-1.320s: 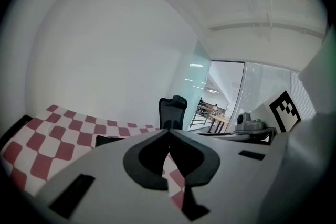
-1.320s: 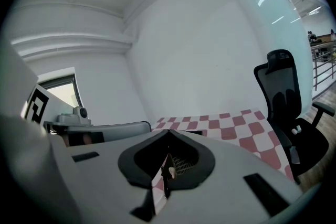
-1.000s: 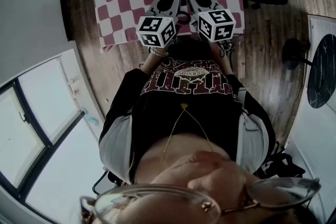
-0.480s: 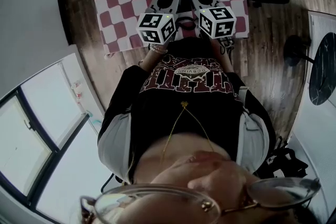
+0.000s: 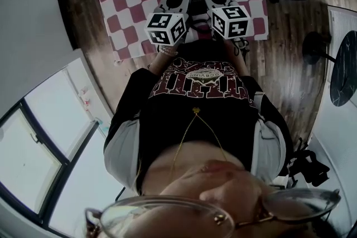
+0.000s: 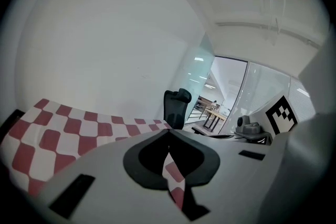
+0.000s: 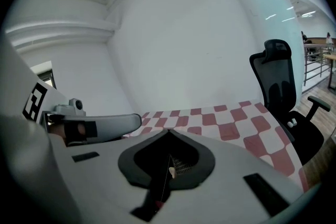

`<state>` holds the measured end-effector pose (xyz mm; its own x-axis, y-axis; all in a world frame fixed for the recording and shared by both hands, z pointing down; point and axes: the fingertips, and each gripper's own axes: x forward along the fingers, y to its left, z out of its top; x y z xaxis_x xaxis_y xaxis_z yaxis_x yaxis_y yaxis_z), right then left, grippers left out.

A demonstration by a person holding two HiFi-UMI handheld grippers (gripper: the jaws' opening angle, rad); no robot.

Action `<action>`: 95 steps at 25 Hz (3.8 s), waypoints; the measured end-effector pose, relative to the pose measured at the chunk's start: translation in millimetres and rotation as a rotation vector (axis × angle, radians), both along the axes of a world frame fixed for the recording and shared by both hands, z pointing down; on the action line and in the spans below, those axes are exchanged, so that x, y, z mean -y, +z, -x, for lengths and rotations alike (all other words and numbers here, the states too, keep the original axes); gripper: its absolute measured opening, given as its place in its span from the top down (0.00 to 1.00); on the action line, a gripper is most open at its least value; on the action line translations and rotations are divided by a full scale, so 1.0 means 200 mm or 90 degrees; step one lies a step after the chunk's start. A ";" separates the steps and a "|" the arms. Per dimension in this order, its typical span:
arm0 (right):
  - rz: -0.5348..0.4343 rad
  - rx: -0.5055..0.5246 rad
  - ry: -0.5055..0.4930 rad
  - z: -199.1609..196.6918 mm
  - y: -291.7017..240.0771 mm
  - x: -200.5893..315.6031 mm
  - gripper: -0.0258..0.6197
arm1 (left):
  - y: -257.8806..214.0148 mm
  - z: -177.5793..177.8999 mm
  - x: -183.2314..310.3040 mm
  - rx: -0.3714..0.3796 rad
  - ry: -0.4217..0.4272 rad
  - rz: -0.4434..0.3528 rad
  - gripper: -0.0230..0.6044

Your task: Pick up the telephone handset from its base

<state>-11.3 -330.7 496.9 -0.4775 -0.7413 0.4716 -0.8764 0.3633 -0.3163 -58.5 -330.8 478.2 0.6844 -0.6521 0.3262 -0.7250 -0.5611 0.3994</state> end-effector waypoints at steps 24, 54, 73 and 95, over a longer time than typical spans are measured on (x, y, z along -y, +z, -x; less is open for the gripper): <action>0.072 -0.023 -0.016 -0.03 0.23 0.04 0.93 | 0.26 0.09 0.04 0.033 -0.041 0.076 0.95; 0.179 -0.050 -0.118 0.03 0.53 0.09 0.93 | 0.57 0.23 0.04 0.070 -0.117 0.175 0.95; 0.204 -0.058 -0.141 0.05 0.61 0.07 0.93 | 0.68 0.26 -0.02 0.070 -0.104 0.210 0.95; 0.213 -0.061 -0.135 0.01 0.63 0.07 0.93 | 0.79 0.19 -0.03 0.067 -0.052 0.253 0.77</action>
